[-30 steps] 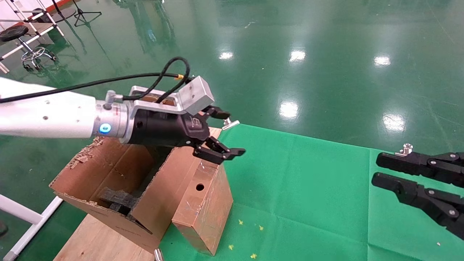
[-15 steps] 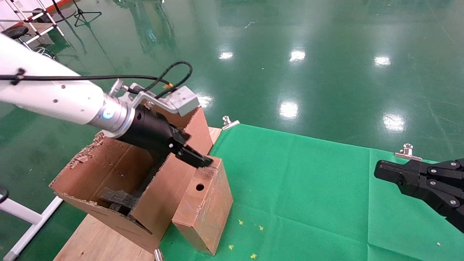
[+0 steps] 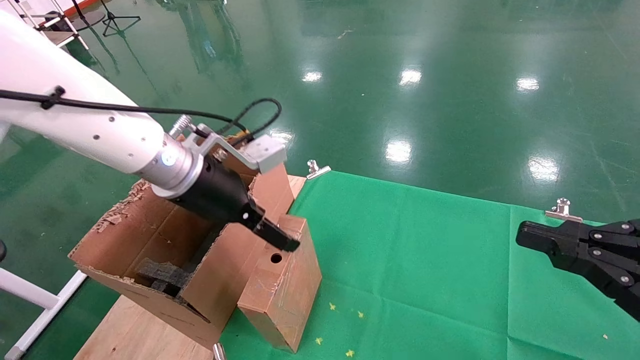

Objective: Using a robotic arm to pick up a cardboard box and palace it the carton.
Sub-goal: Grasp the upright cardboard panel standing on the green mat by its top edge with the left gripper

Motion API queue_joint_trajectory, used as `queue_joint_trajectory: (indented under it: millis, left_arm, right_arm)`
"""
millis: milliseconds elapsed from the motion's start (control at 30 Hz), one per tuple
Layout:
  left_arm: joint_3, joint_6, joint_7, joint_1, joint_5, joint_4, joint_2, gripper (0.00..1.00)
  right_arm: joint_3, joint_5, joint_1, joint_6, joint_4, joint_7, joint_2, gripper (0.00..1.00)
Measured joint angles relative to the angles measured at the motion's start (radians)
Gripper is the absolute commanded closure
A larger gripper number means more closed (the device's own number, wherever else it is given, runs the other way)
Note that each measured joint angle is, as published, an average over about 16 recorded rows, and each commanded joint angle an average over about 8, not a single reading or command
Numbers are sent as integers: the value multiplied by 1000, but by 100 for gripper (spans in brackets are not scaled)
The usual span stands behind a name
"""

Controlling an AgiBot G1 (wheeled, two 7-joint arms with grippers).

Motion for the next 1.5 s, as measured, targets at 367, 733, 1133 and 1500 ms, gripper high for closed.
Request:
queue_joint_trajectory:
  millis: [367,733,1133,1500]
  left_arm:
    - [165,-16,-12,-63,-58,-6,18,0]
    - [230,-28,5,-99,-71,-11,27,61]
    - [227,-28,3,-97,-69,-10,27,100]
    - [221,-27,1,-92,-68,-9,27,100]
  right_arm:
    - [0,0,0,0,0,0,0,100]
    - [0,0,0,0,0,0,0,0]
    - [0,0,0,0,0,0,0,0]
    - [0,0,0,0,0,0,0,0]
